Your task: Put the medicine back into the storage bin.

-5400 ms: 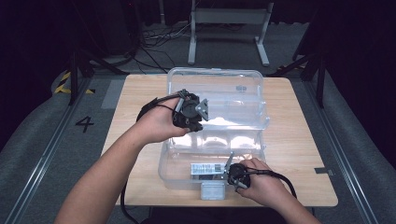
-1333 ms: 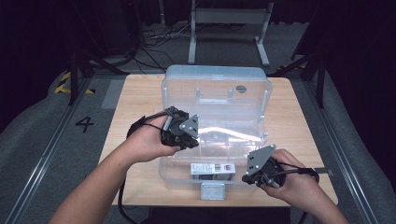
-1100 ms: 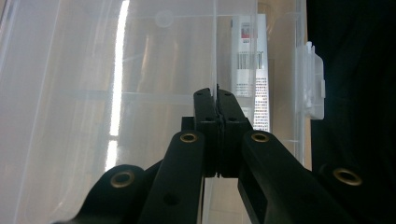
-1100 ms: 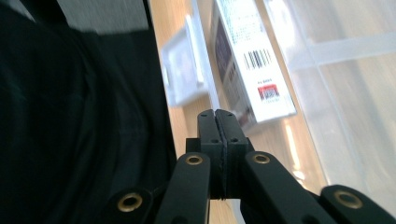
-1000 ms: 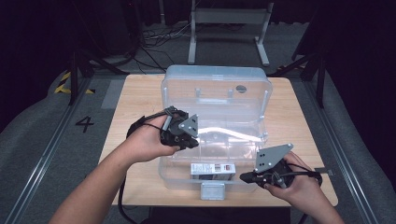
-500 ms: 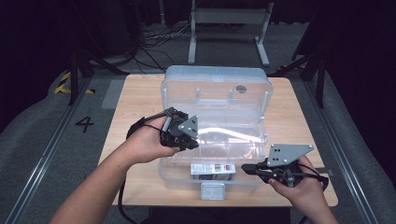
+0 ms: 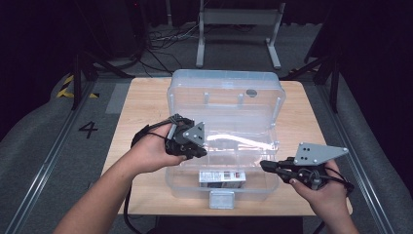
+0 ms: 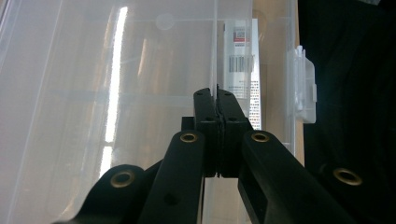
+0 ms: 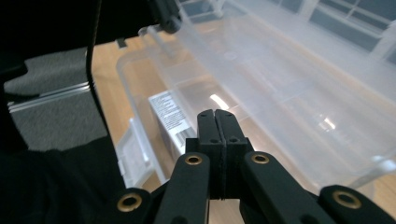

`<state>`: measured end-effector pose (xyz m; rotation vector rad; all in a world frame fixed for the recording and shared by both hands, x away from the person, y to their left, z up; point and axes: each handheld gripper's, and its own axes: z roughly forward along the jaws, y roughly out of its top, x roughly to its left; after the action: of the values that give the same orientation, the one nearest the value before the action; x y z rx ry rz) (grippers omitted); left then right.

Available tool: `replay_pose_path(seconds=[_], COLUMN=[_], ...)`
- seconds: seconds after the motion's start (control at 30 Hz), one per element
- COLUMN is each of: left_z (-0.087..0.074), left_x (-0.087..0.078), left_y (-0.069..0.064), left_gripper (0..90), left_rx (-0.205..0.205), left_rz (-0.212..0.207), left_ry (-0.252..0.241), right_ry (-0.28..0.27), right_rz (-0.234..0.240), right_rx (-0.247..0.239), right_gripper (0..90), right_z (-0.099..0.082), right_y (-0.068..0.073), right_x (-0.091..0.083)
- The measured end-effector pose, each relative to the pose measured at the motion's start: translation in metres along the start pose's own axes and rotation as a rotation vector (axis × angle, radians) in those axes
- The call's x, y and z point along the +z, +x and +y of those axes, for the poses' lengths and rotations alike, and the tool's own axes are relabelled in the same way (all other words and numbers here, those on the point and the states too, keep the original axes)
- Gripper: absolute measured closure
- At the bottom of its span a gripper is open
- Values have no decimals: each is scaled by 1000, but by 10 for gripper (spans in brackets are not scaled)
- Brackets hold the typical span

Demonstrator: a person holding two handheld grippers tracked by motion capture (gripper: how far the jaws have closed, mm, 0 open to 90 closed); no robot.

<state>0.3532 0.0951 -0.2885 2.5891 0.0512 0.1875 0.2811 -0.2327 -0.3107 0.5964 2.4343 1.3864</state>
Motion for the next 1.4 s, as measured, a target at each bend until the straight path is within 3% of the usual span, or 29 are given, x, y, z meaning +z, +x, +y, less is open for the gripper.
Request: replay_pose_path(seconds=[0.17, 0.33, 0.4, 0.73, 1.07, 1.4], left_z=[-2, -3, -3, -6, -9, -11], left_x=[0, 0, 1, 1, 2, 3], left_y=[-1, -1, -1, -3, -5, -8], left_gripper=[888, 887, 887, 886, 885, 885], left_rx=[4, -1, -2, -7, -19, -14], left_rz=[1, -6, -10, -8, -17, -23], left_ry=[-5, -11, -14, -27, -41, -43], right_ry=[-30, -99, -125, -185, -193, -206], right_rz=[-45, -67, -97, -132, -171, -152], right_rx=[13, 67, 96, 155, 201, 226], right_gripper=[900, 900, 900, 900, 900, 900], right_z=[1, 3, 4, 4, 9, 12], right_y=[-5, -15, -22, -38, -57, -68], right_x=[-5, -11, -14, -17, -14, -9])
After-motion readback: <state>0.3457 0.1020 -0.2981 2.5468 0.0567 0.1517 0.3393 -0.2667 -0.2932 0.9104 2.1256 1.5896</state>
